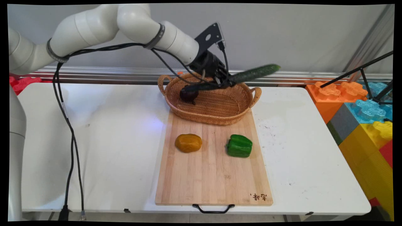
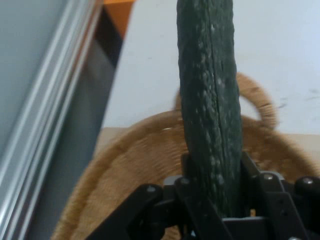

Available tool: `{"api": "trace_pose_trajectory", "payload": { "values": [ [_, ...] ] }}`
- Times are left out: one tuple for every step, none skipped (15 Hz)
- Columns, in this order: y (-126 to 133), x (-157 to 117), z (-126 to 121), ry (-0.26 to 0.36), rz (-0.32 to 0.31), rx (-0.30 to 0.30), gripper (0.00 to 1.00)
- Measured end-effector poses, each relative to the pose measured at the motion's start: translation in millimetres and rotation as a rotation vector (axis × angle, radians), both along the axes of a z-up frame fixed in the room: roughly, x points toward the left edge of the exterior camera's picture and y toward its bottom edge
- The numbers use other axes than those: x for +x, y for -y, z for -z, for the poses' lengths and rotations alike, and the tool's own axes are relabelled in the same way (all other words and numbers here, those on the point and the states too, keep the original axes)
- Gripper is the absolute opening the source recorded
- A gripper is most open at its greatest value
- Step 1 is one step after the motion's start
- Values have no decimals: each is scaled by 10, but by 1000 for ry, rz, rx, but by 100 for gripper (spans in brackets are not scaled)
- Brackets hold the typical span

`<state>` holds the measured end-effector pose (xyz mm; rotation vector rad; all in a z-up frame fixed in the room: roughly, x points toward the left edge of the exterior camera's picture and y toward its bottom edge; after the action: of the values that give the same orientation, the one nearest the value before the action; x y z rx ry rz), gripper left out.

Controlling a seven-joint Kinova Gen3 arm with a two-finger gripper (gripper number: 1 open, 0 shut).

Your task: Place the picked object in the vegetable basket

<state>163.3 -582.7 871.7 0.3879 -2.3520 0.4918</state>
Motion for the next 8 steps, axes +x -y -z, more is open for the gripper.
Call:
{"api": "trace_pose_trajectory", "payload": {
  "values": [
    [94,42,51,10,-16,-4,0],
    [171,87,122,19,-29,1,0],
    [220,122,196,24,-37,11,0],
    [263,147,285,30,-42,23,0],
    [292,163,379,31,-46,36,0],
    [312,174,465,32,-49,48,0],
    [334,186,560,31,-55,59,0],
    [354,194,648,30,-60,67,0]
  ]
}}
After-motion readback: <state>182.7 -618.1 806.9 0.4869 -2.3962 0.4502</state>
